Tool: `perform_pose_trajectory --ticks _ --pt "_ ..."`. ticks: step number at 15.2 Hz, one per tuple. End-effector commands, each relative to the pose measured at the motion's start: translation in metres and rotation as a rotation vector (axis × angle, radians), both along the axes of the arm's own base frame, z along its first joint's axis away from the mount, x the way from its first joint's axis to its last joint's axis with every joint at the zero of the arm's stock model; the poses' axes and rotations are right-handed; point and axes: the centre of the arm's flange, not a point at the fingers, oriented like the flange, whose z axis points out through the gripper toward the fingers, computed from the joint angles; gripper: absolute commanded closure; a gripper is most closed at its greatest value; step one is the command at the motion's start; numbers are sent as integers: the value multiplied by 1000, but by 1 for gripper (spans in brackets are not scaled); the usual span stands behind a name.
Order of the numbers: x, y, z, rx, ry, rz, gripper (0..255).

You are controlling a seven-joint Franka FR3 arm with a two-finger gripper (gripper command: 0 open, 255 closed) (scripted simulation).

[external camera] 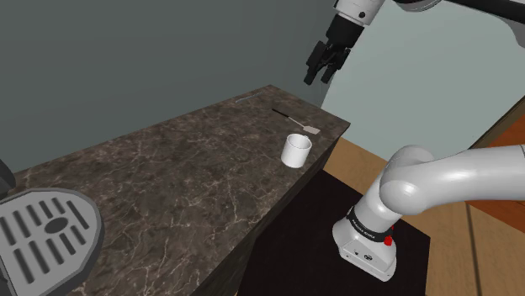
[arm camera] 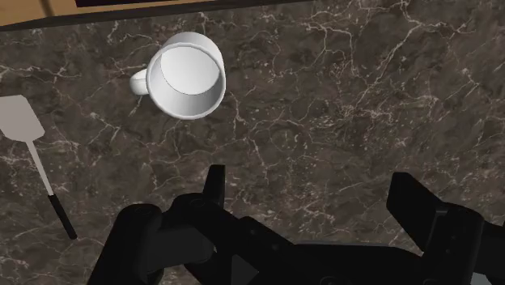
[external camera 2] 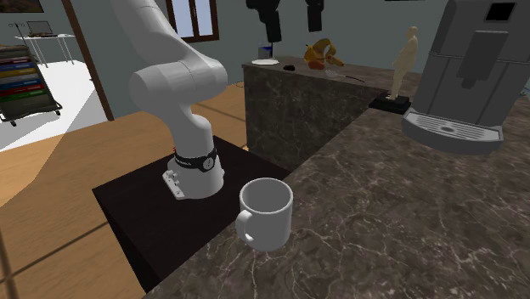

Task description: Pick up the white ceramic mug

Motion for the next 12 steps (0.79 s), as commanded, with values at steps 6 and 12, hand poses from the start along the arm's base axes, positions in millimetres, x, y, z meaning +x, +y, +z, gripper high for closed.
perform_pose_trajectory --ticks 6,12 --pt "8 -2 -65 -30 10 -13 0" --pt "18 -8 -142 -66 21 -28 0"
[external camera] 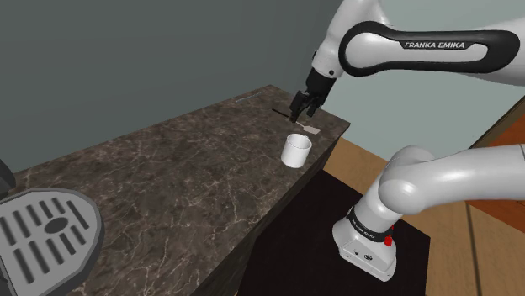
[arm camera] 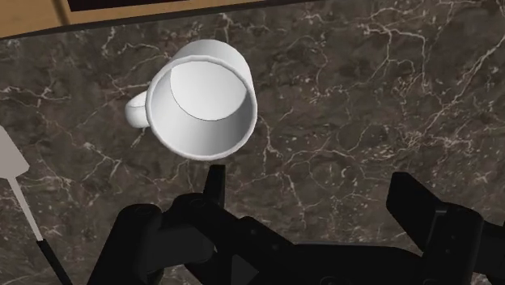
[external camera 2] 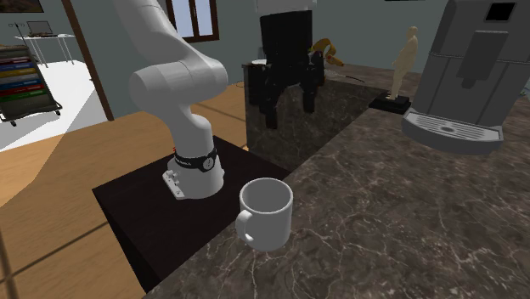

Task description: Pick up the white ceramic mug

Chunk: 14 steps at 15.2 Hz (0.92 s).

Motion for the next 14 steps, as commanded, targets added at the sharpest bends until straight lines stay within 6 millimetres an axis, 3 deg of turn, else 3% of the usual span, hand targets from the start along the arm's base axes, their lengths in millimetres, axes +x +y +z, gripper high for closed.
perform_pose_trajectory --ticks 1,8,14 --pt "4 -3 -25 -12 1 -5 0" --pt "13 -13 -115 -54 15 -23 0" --pt "13 -14 -147 -57 15 -24 0"
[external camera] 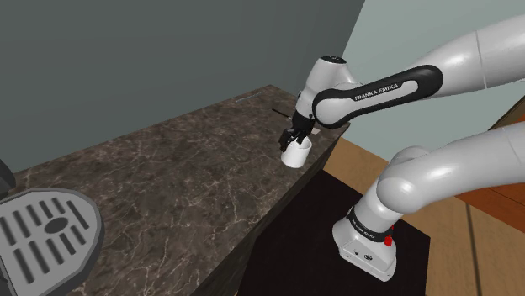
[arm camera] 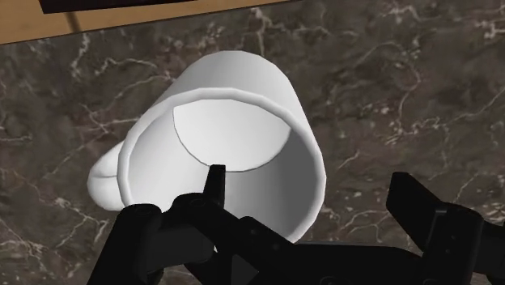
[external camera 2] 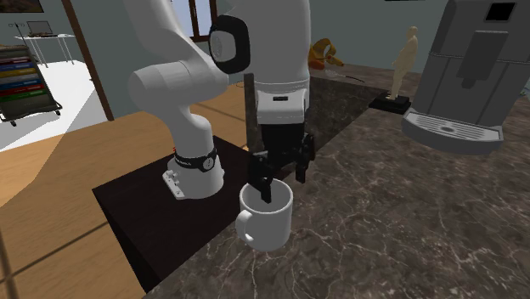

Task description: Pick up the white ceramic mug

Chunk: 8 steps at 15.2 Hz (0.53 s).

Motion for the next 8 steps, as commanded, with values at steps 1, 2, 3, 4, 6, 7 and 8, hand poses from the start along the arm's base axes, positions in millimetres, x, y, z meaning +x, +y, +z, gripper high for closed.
perform_pose_trajectory --ticks 1,2,3,4,6,7,8 --pt "1 1 -12 0 -1 0 0" --pt "1 1 -17 0 -1 0 0" --pt "1 1 -20 0 -1 0 0" --pt "1 1 -20 0 -1 0 0" --pt "1 0 -21 0 -1 0 255" --pt "0 0 -21 0 -1 0 255" --pt "1 0 -21 0 -1 0 255"
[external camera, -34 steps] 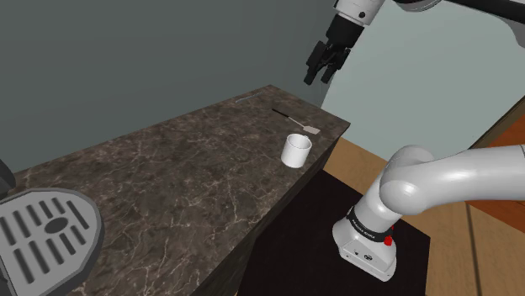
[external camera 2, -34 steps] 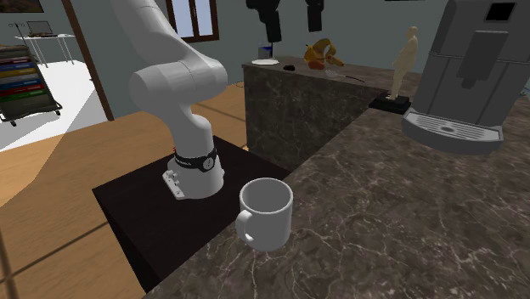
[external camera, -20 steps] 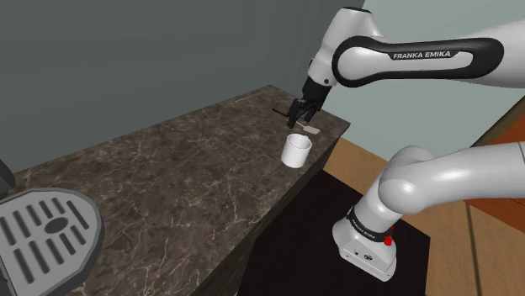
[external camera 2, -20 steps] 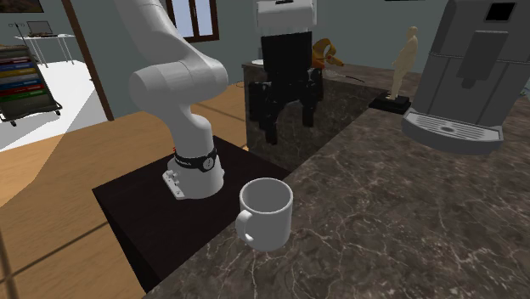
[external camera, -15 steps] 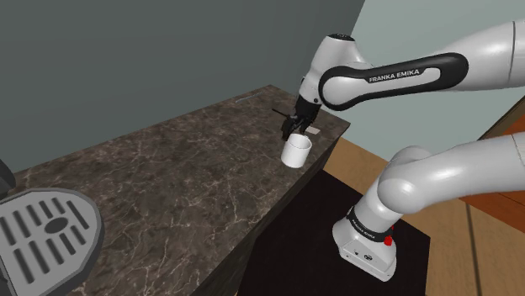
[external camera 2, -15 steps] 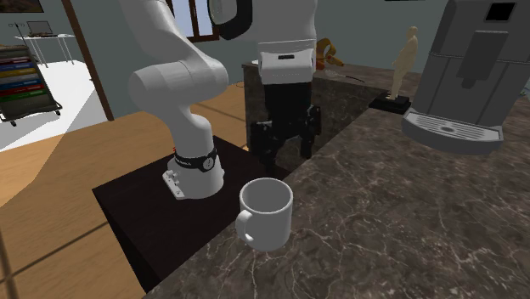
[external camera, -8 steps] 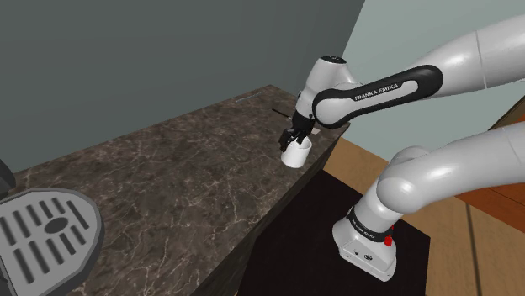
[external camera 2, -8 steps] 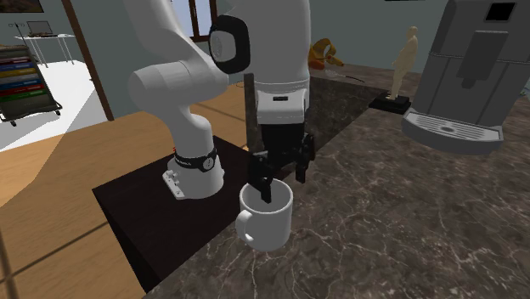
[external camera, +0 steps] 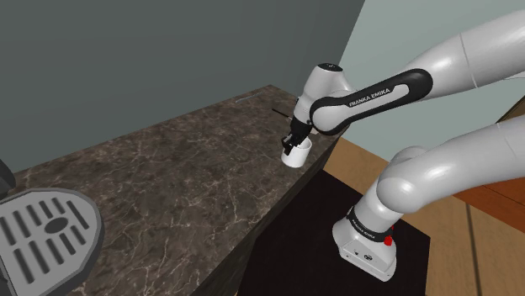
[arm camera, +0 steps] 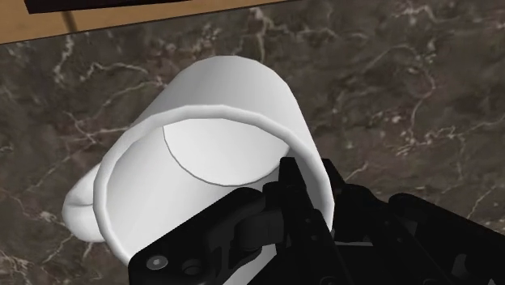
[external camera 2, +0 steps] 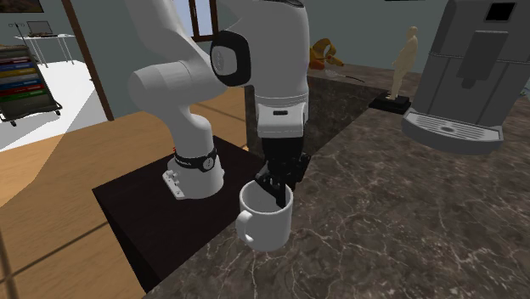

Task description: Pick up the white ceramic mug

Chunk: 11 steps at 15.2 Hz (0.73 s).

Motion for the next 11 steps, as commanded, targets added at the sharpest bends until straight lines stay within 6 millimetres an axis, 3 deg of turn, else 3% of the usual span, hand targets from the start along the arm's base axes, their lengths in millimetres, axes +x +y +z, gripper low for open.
perform_pose_trajectory --ticks 1,6,11 --pt "0 0 0 0 0 0 255" --pt "0 1 0 0 0 0 255" --pt "0 1 27 0 0 0 255"
